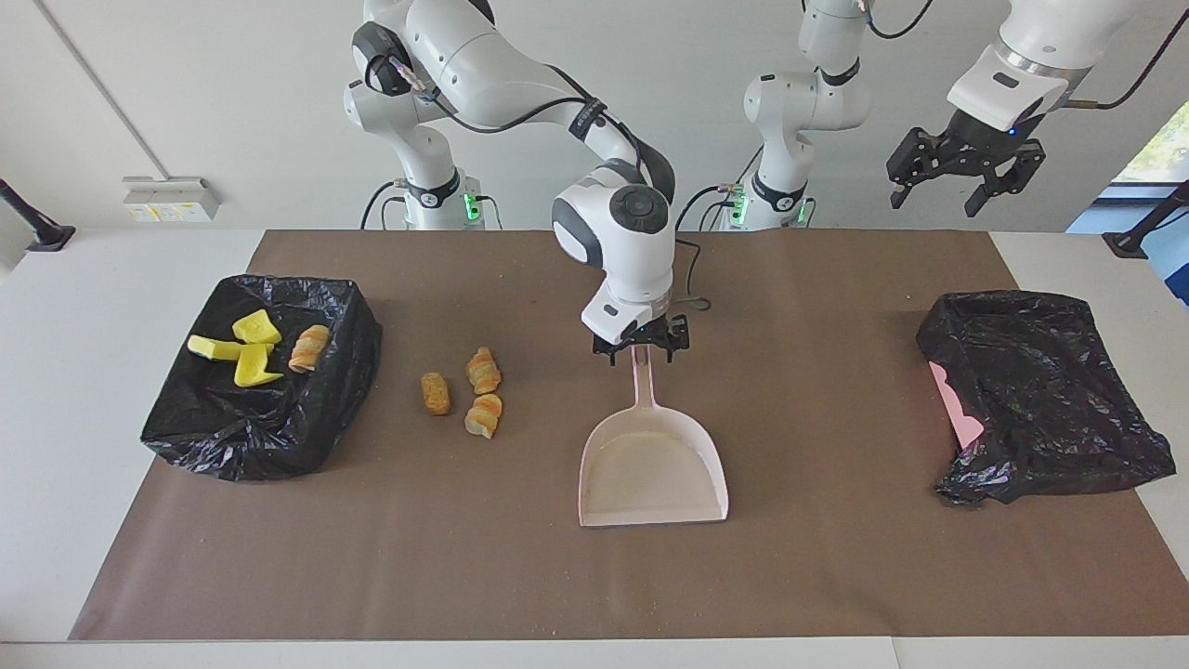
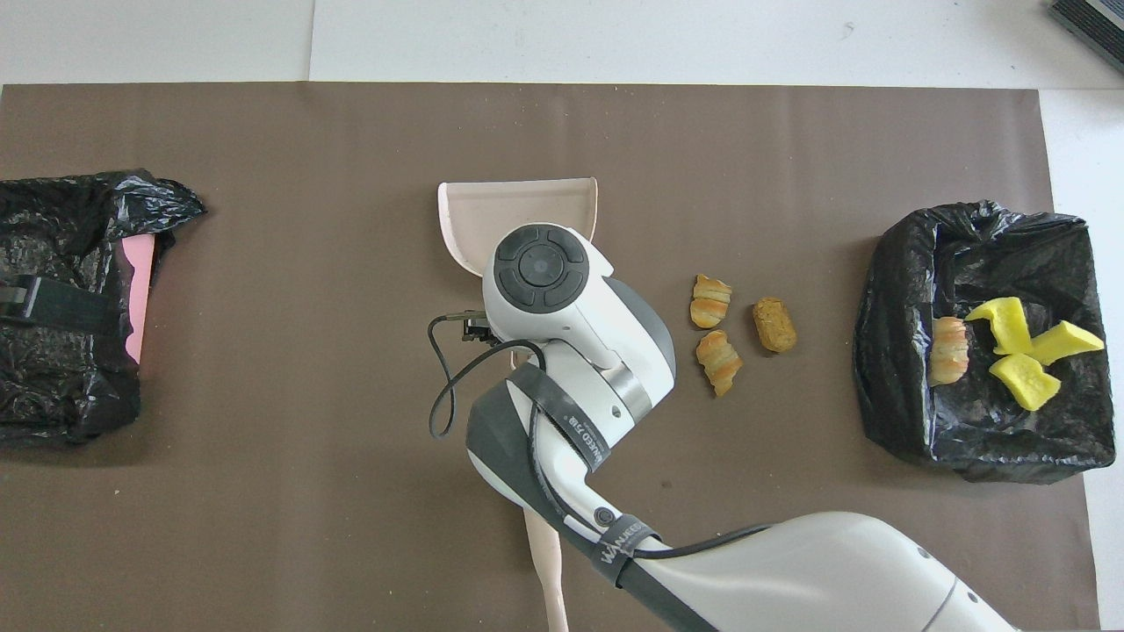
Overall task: Sweep and dump trash in bin
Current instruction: 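Set the dustpan back on the mat with the right gripper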
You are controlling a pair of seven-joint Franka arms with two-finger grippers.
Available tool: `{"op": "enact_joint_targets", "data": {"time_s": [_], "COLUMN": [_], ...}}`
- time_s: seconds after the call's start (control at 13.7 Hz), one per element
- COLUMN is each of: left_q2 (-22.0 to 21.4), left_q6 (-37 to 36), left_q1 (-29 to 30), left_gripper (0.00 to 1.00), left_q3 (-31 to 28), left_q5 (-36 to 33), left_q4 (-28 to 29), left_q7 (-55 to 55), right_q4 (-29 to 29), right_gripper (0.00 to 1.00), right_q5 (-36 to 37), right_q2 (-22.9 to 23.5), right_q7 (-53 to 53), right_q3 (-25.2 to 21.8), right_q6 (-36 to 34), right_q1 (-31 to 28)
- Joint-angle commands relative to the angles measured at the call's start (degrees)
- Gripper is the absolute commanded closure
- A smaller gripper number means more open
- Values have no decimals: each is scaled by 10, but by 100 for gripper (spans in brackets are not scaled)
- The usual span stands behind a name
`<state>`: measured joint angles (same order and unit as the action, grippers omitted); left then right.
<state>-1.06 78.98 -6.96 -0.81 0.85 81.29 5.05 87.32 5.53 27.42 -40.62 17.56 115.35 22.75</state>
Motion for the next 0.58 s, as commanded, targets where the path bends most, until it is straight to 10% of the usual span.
{"op": "enact_joint_targets", "data": {"time_s": [0.0, 0.51], "left_q2": [1, 39], "left_q6": [22, 90], "left_q1": [4, -52], "left_gripper": [0, 0], "left_q3": [3, 4], "left_q5": [1, 0], "left_q4": [-6, 11], "left_q7": [-5, -27], "right_q4": [135, 363], "right_gripper": [0, 0], "right_q5": [-28, -170], "right_q2": [-131, -313], "right_q7": [-2, 27], "right_q3": [5, 5], "right_q6": [-6, -2], "right_q1": [-8, 61]}}
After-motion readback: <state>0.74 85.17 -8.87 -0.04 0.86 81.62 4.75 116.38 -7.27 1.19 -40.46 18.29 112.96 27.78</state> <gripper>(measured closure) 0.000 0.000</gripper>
